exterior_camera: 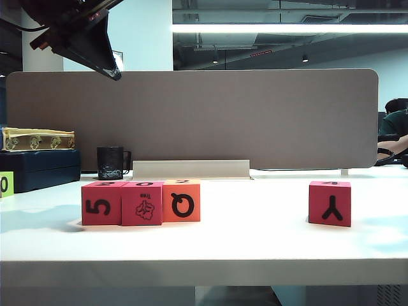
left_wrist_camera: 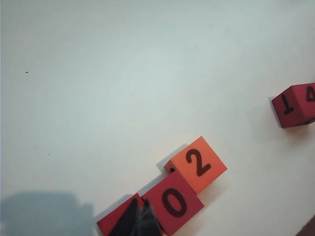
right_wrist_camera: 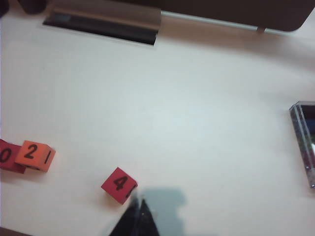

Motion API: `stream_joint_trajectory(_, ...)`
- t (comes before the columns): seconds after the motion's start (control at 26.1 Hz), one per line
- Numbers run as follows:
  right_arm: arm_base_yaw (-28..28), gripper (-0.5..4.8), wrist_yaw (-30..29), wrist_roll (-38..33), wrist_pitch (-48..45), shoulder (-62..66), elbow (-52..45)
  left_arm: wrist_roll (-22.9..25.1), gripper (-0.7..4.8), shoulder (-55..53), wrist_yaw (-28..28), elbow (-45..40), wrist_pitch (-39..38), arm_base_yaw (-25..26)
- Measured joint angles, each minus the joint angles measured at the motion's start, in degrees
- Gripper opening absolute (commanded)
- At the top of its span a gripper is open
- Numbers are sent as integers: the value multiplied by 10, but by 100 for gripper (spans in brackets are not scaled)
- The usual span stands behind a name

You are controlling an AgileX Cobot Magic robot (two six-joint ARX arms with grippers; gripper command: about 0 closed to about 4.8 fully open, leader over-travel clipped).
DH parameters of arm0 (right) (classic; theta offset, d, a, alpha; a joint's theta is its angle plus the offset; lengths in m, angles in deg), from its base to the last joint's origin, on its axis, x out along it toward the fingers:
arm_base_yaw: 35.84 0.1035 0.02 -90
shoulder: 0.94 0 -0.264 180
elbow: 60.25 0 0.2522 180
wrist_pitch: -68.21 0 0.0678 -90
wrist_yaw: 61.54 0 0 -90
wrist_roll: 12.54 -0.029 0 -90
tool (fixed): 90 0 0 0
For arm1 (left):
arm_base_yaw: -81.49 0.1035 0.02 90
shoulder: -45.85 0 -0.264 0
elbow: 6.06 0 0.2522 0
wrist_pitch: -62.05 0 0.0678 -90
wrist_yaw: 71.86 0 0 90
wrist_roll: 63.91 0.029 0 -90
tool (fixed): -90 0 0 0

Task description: Select the appropriate blocks from the scattered letter blocks on the table and arrange them in a row to spell out "2024".

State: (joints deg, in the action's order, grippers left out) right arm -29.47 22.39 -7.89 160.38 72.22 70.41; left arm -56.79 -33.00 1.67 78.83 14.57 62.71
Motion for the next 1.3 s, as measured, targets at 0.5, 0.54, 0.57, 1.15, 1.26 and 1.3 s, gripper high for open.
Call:
stream_joint_trajectory(0.5, 2, -1, -72, -22, -150, -4, -315, 0, -6, 0, 0, 0, 1, 0)
stream_joint_trajectory(0.54, 3, -1, -75, -28, -169, -4, -340, 0, -6, 0, 0, 0, 1, 0)
stream_joint_trajectory(0.57, 7, -1, -76, -39, -194, -5, -375, 0, -6, 0, 0, 0, 1, 0)
stream_joint_trajectory(1.15, 78, 218, -119, -140, -344, 100, -513, 0, -6, 0, 0, 0, 12, 0)
stream_joint_trajectory(1.26, 96, 248, -121, -147, -358, 132, -512, 0, -6, 0, 0, 0, 12, 0)
stream_joint_trajectory(1.3, 96, 266, -119, -150, -358, 137, -512, 0, -6, 0, 0, 0, 11, 0)
